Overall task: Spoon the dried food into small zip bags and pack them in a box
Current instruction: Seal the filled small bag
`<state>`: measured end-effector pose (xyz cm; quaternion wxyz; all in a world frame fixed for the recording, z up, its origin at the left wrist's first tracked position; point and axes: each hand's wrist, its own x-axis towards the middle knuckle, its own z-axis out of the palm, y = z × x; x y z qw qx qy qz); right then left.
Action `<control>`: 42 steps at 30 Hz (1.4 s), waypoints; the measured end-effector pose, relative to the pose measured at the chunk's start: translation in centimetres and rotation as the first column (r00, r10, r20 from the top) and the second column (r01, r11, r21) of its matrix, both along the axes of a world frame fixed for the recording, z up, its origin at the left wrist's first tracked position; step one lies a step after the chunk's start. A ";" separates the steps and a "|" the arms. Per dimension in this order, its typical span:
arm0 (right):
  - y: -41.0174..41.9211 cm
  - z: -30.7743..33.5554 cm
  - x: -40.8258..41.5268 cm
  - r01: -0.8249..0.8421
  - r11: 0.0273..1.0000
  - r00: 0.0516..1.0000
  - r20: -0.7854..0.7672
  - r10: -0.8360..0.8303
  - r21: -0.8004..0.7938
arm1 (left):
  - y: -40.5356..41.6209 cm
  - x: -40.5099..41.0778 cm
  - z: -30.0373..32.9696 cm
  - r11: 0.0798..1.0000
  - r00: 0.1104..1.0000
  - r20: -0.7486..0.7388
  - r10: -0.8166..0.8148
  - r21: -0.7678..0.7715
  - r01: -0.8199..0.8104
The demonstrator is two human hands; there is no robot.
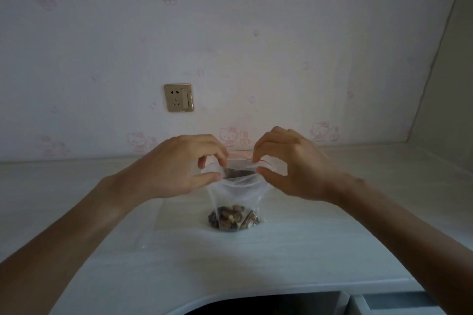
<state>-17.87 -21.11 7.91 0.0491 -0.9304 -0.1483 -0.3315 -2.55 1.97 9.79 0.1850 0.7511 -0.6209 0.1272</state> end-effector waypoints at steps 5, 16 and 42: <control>0.2 -0.3 0.3 0.018 0.973 0.994 -0.097 -0.042 -0.232 | 0.0 -0.1 -0.5 0.999 0.977 0.211 -0.016 0.046 0.006; -1.0 -0.6 1.9 0.097 0.924 0.961 -0.206 -0.183 -0.369 | -0.2 2.7 -1.0 0.985 0.937 0.336 0.094 0.107 -0.137; -0.9 4.5 2.6 0.086 0.996 0.881 -0.464 -0.094 -0.039 | -2.5 3.5 2.7 0.982 0.999 0.032 -0.042 0.187 0.035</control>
